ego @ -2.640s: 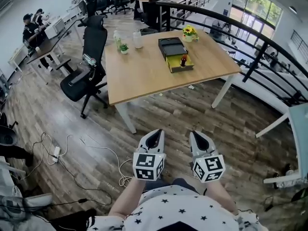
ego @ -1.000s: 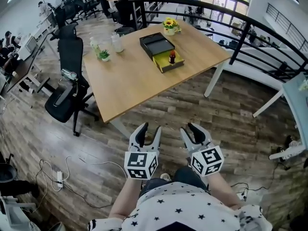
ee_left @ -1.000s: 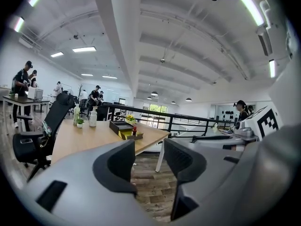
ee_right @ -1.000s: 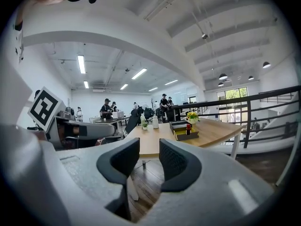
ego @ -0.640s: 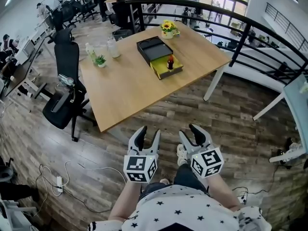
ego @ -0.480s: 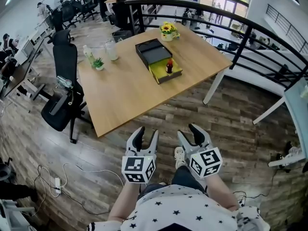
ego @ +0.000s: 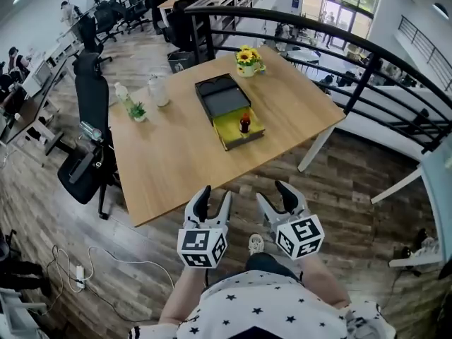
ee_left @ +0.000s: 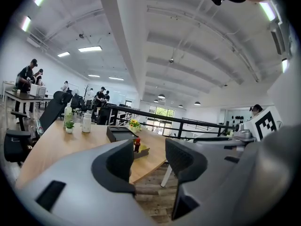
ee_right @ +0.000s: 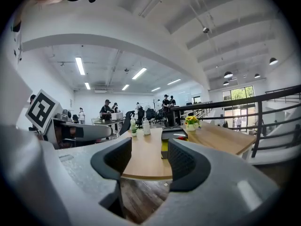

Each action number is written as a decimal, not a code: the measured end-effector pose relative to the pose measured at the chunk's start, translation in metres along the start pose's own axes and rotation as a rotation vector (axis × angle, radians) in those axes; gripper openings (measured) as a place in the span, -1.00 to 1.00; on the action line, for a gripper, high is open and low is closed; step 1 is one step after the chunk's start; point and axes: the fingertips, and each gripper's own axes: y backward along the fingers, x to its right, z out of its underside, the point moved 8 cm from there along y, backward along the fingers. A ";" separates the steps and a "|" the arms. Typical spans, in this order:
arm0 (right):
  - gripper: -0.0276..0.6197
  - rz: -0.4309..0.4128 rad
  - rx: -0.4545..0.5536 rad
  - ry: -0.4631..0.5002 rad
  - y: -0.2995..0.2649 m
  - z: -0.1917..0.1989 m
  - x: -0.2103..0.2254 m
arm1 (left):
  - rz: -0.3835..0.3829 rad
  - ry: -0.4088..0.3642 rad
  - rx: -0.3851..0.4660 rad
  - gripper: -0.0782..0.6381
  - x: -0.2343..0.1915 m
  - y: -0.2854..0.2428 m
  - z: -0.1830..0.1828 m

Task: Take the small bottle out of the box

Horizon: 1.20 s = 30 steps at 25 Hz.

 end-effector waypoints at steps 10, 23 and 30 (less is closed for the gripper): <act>-0.23 -0.065 -0.021 -0.005 -0.046 -0.027 0.095 | -0.059 0.045 0.007 -0.23 0.015 -0.099 -0.021; -0.23 -0.111 -0.053 -0.032 -0.089 -0.026 0.174 | -0.125 0.058 -0.012 -0.23 0.017 -0.192 -0.024; -0.23 -0.106 -0.068 -0.049 -0.109 -0.025 0.198 | -0.115 0.046 -0.037 -0.23 0.012 -0.233 -0.026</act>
